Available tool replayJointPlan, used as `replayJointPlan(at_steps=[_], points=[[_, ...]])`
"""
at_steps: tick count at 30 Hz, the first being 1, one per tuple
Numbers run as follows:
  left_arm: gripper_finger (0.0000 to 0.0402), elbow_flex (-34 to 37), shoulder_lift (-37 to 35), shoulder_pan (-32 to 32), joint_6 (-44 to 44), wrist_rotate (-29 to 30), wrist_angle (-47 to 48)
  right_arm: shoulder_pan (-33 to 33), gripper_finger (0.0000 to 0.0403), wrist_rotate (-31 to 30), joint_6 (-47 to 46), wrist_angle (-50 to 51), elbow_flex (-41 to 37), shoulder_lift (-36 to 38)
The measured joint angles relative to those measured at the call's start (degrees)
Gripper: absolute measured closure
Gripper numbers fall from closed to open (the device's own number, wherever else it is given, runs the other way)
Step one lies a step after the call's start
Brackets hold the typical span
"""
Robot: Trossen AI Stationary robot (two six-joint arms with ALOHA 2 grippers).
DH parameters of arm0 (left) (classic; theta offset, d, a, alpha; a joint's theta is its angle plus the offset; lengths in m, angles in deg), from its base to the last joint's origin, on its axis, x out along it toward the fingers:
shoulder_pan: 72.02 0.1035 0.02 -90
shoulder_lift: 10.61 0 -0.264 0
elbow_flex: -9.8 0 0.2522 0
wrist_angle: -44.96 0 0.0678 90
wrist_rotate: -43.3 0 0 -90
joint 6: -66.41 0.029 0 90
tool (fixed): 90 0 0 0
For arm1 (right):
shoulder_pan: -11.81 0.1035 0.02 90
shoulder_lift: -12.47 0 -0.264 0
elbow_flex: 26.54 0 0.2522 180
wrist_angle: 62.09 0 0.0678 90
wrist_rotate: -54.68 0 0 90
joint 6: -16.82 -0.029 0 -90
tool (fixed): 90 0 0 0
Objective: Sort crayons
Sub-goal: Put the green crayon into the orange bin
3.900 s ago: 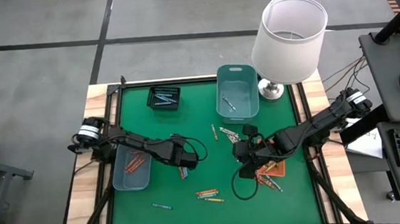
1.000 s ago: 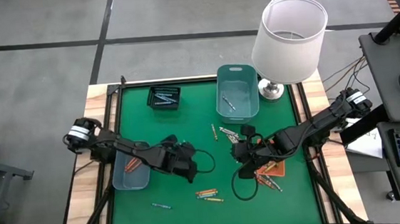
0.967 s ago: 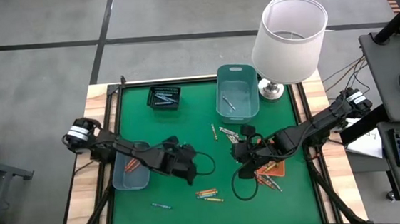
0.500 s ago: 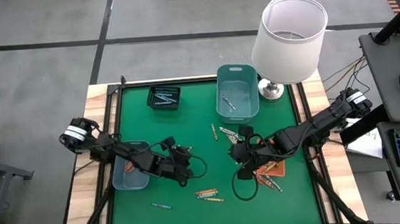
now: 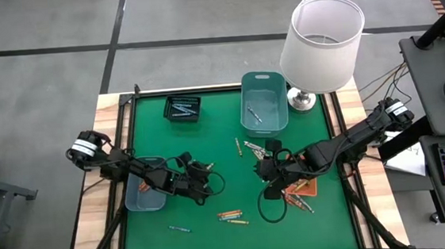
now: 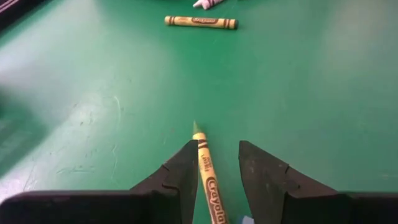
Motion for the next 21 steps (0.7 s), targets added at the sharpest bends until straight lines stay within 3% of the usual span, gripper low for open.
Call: replayJointPlan(at_steps=[21], points=[[0.0313, 1.24, 3.96, 2.16, -4.01, -0.70, -3.40, -0.14, 0.0360, -0.01, 0.02, -0.02, -0.02, 0.00]])
